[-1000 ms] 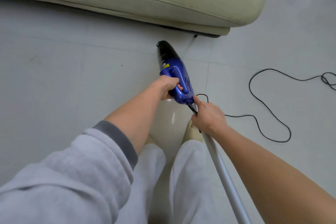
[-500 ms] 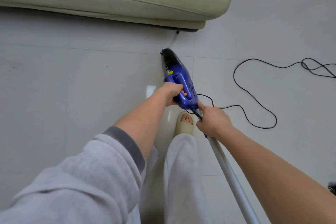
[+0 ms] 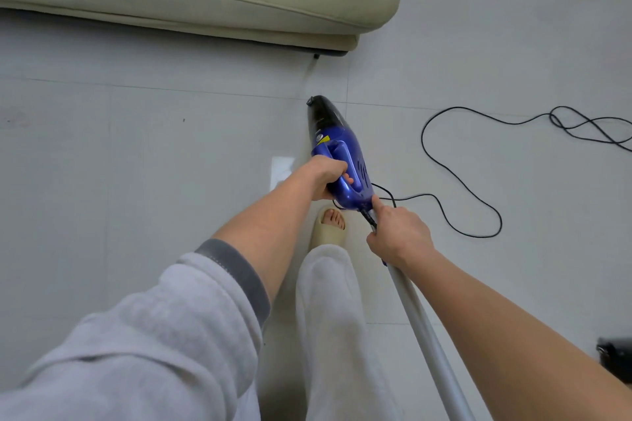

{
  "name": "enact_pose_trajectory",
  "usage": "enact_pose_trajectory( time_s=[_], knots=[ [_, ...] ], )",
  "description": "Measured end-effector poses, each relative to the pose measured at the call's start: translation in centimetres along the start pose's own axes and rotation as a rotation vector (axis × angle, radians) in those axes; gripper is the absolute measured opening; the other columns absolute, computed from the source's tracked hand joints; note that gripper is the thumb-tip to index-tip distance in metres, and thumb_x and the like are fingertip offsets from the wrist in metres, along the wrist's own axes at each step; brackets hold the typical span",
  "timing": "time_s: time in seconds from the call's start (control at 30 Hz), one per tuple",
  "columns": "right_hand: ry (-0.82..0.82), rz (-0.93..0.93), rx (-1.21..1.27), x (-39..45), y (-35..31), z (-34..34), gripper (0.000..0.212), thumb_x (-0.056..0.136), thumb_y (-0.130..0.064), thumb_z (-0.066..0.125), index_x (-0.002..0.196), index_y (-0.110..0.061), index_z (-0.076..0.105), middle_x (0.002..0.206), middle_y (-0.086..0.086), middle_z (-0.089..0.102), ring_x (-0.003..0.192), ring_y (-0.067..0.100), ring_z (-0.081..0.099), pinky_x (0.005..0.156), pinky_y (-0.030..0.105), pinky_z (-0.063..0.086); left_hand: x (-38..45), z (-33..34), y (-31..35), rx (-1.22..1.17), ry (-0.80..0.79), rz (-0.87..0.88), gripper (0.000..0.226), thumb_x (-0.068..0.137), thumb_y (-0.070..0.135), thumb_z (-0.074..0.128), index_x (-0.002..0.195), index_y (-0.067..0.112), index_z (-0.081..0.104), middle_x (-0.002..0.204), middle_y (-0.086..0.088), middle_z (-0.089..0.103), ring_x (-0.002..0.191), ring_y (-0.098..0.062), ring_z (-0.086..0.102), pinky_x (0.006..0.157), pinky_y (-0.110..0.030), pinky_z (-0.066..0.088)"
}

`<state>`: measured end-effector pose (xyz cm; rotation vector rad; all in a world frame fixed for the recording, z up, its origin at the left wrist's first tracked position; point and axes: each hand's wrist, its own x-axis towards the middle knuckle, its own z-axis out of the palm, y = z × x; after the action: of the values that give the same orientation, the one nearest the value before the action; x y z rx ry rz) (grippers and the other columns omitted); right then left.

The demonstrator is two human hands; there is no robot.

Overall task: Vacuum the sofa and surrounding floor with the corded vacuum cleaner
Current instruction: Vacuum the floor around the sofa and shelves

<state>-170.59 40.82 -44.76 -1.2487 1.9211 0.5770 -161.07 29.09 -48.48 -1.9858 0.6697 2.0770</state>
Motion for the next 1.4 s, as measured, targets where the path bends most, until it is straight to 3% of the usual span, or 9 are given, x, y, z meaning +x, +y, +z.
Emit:
enact_pose_trajectory(
  time_s=[0.17, 0.4, 0.6, 0.8, 1.0, 1.13, 1.4],
  knots=[
    [-0.018, -0.019, -0.018, 0.1, 0.9, -0.3, 0.051, 0.082, -0.009, 0.048, 0.130, -0.019, 0.036, 0.084, 0.003, 0.051, 0.075, 0.027, 0.046, 0.045, 0.026, 0.025, 0.3, 0.7, -0.3, -0.042, -0.002, -0.022, 0.013, 0.094, 0.008, 0.045, 0.084, 0.008, 0.053, 0.073, -0.004, 0.056, 0.074, -0.017, 0.056, 0.091, -0.034, 0.053],
    [-0.133, -0.082, 0.068, 0.6, -0.4, -0.1, 0.064, 0.080, -0.013, 0.052, 0.140, -0.021, 0.031, 0.093, 0.006, 0.063, 0.088, 0.028, 0.060, 0.063, 0.029, 0.043, 0.6, -1.1, -0.9, -0.091, 0.017, -0.013, 0.009, 0.095, 0.007, 0.044, 0.100, 0.006, 0.051, 0.074, -0.004, 0.054, 0.068, -0.015, 0.055, 0.079, -0.033, 0.052],
    [-0.121, -0.183, -0.025, 2.0, -2.8, -0.9, 0.045, 0.078, -0.011, 0.054, 0.120, -0.018, 0.040, 0.079, 0.002, 0.053, 0.076, 0.026, 0.051, 0.059, 0.031, 0.040, 1.1, -4.4, -1.8, -0.256, 0.058, -0.005, 0.010, 0.096, 0.007, 0.043, 0.091, 0.007, 0.051, 0.073, -0.004, 0.052, 0.066, -0.014, 0.053, 0.079, -0.032, 0.051],
    [-0.101, -0.275, -0.133, 3.3, -6.2, -0.7, 0.055, 0.086, -0.025, 0.057, 0.136, -0.023, 0.034, 0.082, 0.000, 0.055, 0.079, 0.025, 0.053, 0.062, 0.032, 0.046, 0.8, -8.0, -3.1, -0.410, 0.089, 0.001, 0.010, 0.096, 0.005, 0.042, 0.092, 0.007, 0.051, 0.071, -0.003, 0.051, 0.063, -0.013, 0.051, 0.082, -0.032, 0.050],
    [-0.117, -0.343, -0.290, 3.3, -10.5, -0.7, 0.072, 0.089, -0.024, 0.057, 0.151, -0.024, 0.019, 0.081, 0.000, 0.052, 0.078, 0.022, 0.050, 0.061, 0.031, 0.043, 0.8, -12.2, -5.9, -0.600, 0.102, -0.022, 0.015, 0.095, 0.004, 0.040, 0.084, 0.008, 0.049, 0.069, -0.003, 0.049, 0.061, -0.013, 0.050, 0.065, -0.029, 0.050],
    [-0.145, -0.366, -0.343, 2.6, -13.5, -0.3, 0.075, 0.086, -0.019, 0.058, 0.151, -0.023, 0.020, 0.088, 0.004, 0.057, 0.082, 0.024, 0.055, 0.065, 0.031, 0.047, 0.7, -14.7, -7.5, -0.665, 0.112, -0.021, 0.018, 0.095, 0.002, 0.038, 0.081, 0.008, 0.048, 0.068, -0.003, 0.048, 0.061, -0.013, 0.048, 0.077, -0.032, 0.050],
    [-0.154, -0.413, -0.426, 1.6, -21.5, 0.6, 0.065, 0.084, -0.015, 0.057, 0.142, -0.022, 0.030, 0.091, 0.004, 0.050, 0.080, 0.025, 0.049, 0.063, 0.031, 0.040, 0.3, -22.1, -10.6, -0.731, 0.135, 0.007, 0.018, 0.094, 0.003, 0.040, 0.080, 0.008, 0.050, 0.069, -0.004, 0.051, 0.064, -0.014, 0.051, 0.081, -0.034, 0.051]
  ],
)
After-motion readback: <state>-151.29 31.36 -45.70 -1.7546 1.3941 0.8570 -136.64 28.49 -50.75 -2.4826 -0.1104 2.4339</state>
